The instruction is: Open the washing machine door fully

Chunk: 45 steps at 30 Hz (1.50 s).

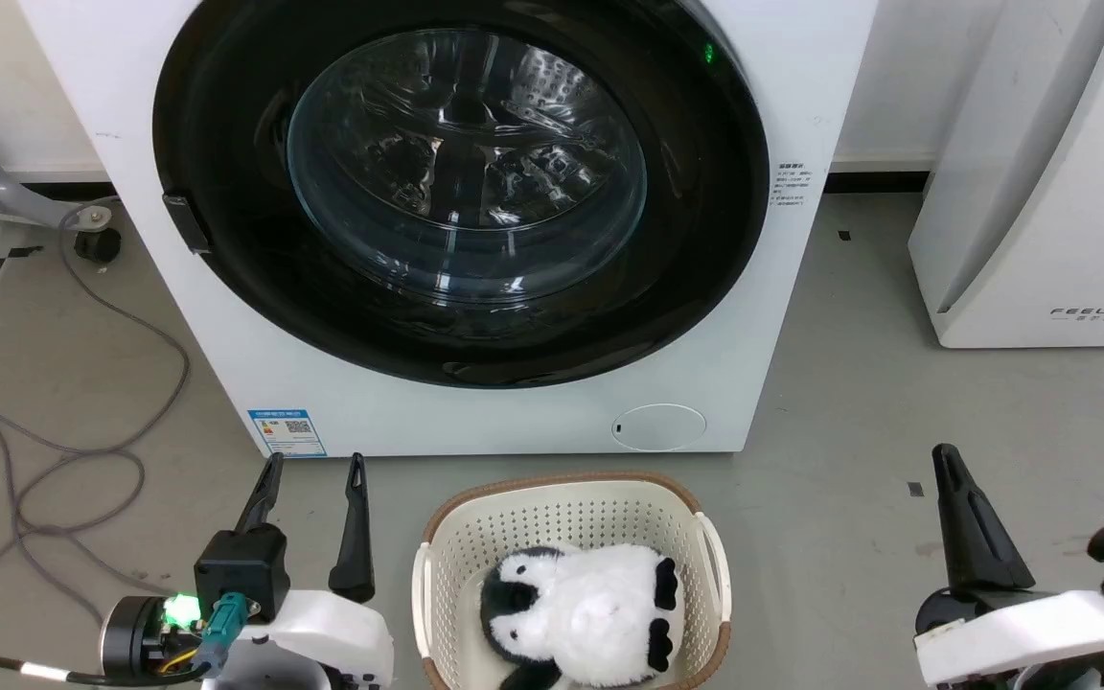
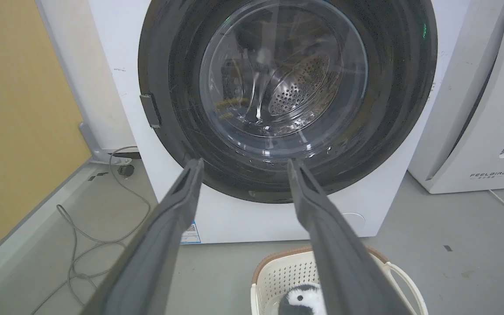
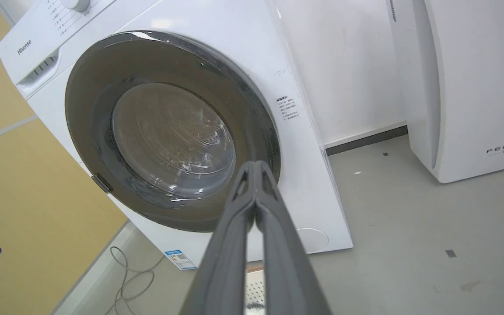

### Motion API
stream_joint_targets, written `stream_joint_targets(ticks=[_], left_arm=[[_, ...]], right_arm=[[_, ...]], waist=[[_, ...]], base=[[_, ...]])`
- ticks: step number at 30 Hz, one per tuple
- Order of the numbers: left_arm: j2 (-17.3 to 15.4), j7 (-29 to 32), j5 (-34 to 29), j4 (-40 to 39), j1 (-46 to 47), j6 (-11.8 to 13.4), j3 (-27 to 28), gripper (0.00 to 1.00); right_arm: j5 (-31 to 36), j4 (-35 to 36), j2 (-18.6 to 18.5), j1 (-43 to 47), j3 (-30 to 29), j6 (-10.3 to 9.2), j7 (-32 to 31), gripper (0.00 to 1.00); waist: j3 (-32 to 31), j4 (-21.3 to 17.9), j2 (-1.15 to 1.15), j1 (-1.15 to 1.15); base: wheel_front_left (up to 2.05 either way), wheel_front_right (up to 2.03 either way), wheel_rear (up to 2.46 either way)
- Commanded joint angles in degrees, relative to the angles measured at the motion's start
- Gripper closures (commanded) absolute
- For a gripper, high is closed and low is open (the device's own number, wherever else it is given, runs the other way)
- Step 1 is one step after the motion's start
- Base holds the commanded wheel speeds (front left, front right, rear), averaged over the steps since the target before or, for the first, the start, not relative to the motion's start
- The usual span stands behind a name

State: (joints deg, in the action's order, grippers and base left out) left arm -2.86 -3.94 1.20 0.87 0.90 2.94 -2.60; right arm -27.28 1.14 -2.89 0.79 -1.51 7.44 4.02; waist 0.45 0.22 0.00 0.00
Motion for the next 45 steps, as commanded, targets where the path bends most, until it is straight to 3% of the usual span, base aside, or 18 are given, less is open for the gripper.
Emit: stream_joint_targets(ticks=[1, 8, 18, 30, 45], left_arm=[[-0.01, -0.69, 0.33, 0.22, 0.5, 0.45, -0.18, 0.0], [-0.01, -1.53, 0.5, 0.3, 0.67, 0.94, -0.62, 0.0], [-0.01, -2.73, 0.57, 0.32, 1.17, 1.5, -1.14, 0.0], [-0.01, -4.16, 0.85, 0.13, 2.95, 2.32, -2.16, 0.0], [-0.01, -5.96, 1.76, -0.55, 6.63, 3.96, -4.07, 0.0]], right_arm=[[-3.71, -0.06, 0.01, -0.84, 0.09, 0.01, 0.62, 1.0], [-17.85, -0.69, 0.01, -1.51, 0.89, 0.02, 1.15, 1.0], [-35.5, -6.16, 0.01, -5.16, -2.0, 0.02, -3.0, 1.0], [-45.02, -15.07, -1.83, -15.38, -5.77, 0.02, -6.63, 1.0], [-53.41, -27.43, -8.16, -32.42, -7.79, 0.03, -6.45, 1.0]], waist=[[0.04, 0.02, 0.0, 0.0], [0.33, 0.16, 0.0, 0.0], [1.31, 0.55, 0.0, 0.0], [4.39, 2.26, 0.0, 0.0], [11.03, 5.81, 0.0, 0.0]], base=[[0.0, 0.0, 0.0], [0.0, 0.0, 0.0], [0.0, 0.0, 0.0], [0.0, 0.0, 0.0], [0.0, 0.0, 0.0]])
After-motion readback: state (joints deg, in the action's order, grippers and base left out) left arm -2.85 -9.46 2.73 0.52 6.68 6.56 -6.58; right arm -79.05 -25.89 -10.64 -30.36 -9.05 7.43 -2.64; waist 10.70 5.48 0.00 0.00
